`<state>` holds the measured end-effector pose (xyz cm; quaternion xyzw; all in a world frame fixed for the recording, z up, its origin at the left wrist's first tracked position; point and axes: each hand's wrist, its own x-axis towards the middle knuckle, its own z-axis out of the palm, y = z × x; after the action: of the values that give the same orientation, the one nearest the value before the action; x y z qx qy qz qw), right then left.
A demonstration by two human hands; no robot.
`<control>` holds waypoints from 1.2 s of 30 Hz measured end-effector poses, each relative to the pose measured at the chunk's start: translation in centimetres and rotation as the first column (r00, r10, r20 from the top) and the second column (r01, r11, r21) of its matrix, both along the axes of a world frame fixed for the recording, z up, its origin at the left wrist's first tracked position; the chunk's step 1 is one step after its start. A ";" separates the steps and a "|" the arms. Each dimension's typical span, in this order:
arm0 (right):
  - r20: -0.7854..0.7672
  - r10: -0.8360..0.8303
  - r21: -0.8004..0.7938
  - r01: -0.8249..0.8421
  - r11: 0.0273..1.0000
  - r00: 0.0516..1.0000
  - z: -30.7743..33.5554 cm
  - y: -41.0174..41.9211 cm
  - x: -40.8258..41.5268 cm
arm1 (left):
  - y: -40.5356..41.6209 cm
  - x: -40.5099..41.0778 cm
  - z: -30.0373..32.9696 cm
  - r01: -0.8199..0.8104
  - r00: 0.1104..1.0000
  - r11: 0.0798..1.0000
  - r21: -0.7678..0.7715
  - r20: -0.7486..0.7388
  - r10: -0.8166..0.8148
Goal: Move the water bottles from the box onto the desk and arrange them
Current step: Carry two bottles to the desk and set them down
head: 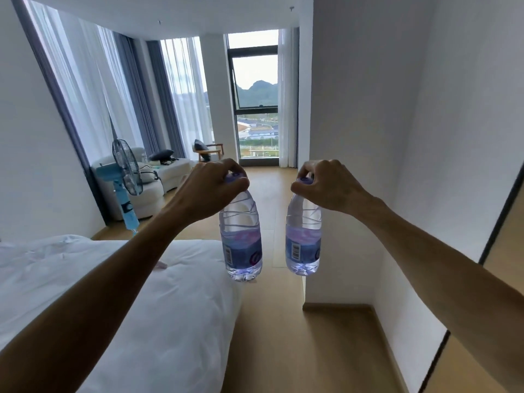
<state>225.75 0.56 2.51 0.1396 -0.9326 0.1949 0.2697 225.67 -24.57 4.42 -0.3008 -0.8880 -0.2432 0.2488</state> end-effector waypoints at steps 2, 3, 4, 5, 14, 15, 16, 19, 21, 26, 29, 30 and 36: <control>-0.010 0.039 -0.011 -0.039 0.999 0.999 0.0 0.6 -4.4 | 0.8 -4.0 0.0 -0.024 1.000 1.000 -0.001 -0.005 0.024; -0.008 0.056 -0.015 -0.056 0.998 0.998 0.1 1.0 -6.5 | 1.1 -5.9 0.1 -0.039 0.999 0.999 -0.009 -0.003 0.039; -0.004 0.073 -0.018 -0.073 0.997 0.997 0.2 1.3 -8.7 | 1.5 -7.8 0.2 -0.054 0.999 0.998 -0.015 0.001 0.054; -0.001 0.090 -0.019 -0.090 0.996 0.996 0.4 1.7 -11.0 | 1.7 -9.8 0.3 -0.068 0.998 0.998 -0.017 0.003 0.068; -0.027 0.131 -0.027 -0.131 0.991 0.991 -0.2 3.5 -30.0 | 3.5 -27.0 0.3 -0.180 0.984 0.984 0.003 0.002 0.180; -0.028 0.128 -0.026 -0.129 0.991 0.991 -0.4 3.5 -32.1 | 3.4 -29.0 0.1 -0.191 0.982 0.982 -0.001 0.000 0.191; -0.027 0.126 -0.023 -0.127 0.992 0.992 -0.5 3.5 -34.3 | 3.3 -31.1 -0.3 -0.201 0.980 0.980 -0.004 -0.004 0.201; -0.025 0.128 -0.029 -0.129 0.991 0.991 -1.2 3.2 -40.8 | 2.8 -37.4 -1.4 -0.212 0.977 0.977 -0.004 0.002 0.212; -0.018 0.136 -0.034 -0.136 0.990 0.991 -1.7 2.6 -45.1 | 2.2 -41.8 -2.1 -0.210 0.978 0.978 -0.008 0.006 0.210; 0.013 0.143 -0.050 -0.142 0.989 0.990 -1.9 1.0 -56.7 | 0.7 -54.0 -2.7 -0.173 0.983 0.985 -0.026 0.050 0.174; 0.033 0.147 -0.053 -0.145 0.988 0.989 -2.0 0.3 -63.2 | 0.2 -61.2 -2.4 -0.158 0.984 0.985 -0.065 0.074 0.163; 0.037 0.147 -0.051 -0.145 0.988 0.988 -2.1 0.0 -65.3 | 0.1 -63.5 -2.3 -0.155 0.984 0.986 -0.067 0.080 0.161; 0.024 0.141 -0.088 -0.138 0.986 0.990 -2.0 0.2 -78.3 | 0.0 -77.1 -2.2 -0.160 0.982 0.985 -0.061 0.093 0.165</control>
<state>147.48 0.74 0.52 0.1898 -0.9153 0.2555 0.2469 148.60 -24.55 2.26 -0.2216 -0.9268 -0.2128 0.2162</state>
